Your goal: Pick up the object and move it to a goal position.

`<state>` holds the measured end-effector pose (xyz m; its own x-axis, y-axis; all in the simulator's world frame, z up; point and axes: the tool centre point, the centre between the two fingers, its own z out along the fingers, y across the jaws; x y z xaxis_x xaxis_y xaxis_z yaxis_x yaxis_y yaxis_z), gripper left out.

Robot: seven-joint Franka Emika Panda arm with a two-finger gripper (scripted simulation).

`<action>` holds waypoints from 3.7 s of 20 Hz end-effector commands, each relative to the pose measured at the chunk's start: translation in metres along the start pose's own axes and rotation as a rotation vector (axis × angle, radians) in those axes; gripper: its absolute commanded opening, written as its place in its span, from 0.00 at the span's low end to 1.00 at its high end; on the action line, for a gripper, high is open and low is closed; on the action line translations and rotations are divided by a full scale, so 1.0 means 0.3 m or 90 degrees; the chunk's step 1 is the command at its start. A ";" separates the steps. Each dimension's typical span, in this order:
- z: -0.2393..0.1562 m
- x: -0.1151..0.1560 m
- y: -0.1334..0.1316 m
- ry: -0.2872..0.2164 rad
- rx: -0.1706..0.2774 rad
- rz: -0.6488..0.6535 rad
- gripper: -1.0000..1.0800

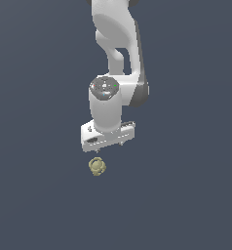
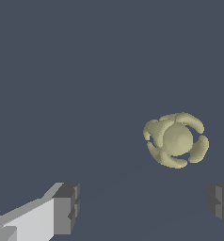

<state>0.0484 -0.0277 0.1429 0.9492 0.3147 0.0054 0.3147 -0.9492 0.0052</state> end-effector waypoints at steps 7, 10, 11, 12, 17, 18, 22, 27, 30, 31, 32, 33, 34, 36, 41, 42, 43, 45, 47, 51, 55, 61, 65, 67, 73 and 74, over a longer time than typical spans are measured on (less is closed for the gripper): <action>0.096 0.047 0.124 -0.002 0.001 -0.117 0.96; 0.124 0.056 0.158 -0.003 0.002 -0.149 0.96; 0.132 0.058 0.168 -0.003 0.002 -0.158 0.96; 0.139 0.060 0.177 -0.003 0.002 -0.166 0.96; 0.167 0.066 0.211 -0.003 0.003 -0.196 0.96; 0.171 0.067 0.216 -0.003 0.004 -0.200 0.96; 0.179 0.069 0.225 -0.003 0.004 -0.209 0.96; 0.191 0.067 0.225 -0.003 0.004 -0.206 0.96; 0.230 0.066 0.224 -0.003 0.004 -0.207 0.96; 0.248 0.066 0.223 -0.003 0.004 -0.208 0.96; 0.269 0.064 0.224 -0.003 0.004 -0.208 0.96; 0.290 0.064 0.223 -0.003 0.004 -0.208 0.96; 0.308 0.064 0.222 -0.003 0.004 -0.209 0.96; 0.334 0.063 0.222 -0.003 0.004 -0.209 0.96; 0.347 0.067 0.225 -0.003 0.004 -0.209 0.96; 0.346 0.068 0.225 -0.003 0.004 -0.209 0.96; 0.346 0.068 0.225 -0.003 0.004 -0.209 0.00; 0.346 0.068 0.225 -0.003 0.004 -0.209 0.00; 0.346 0.068 0.225 -0.003 0.004 -0.209 0.00; 0.346 0.068 0.225 -0.003 0.004 -0.209 0.00; 0.345 0.067 0.223 -0.003 0.004 -0.209 0.00; 0.332 0.054 0.198 -0.003 0.004 -0.209 0.00; 0.313 0.036 0.163 -0.003 0.004 -0.209 0.00; 0.301 0.024 0.139 -0.003 0.004 -0.209 0.00; 0.247 -0.027 0.038 -0.003 0.004 -0.209 0.00; 0.236 -0.038 0.017 -0.003 0.004 -0.209 0.00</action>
<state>0.0469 -0.0438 0.0671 0.7974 0.6035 -0.0010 0.6035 -0.7974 -0.0002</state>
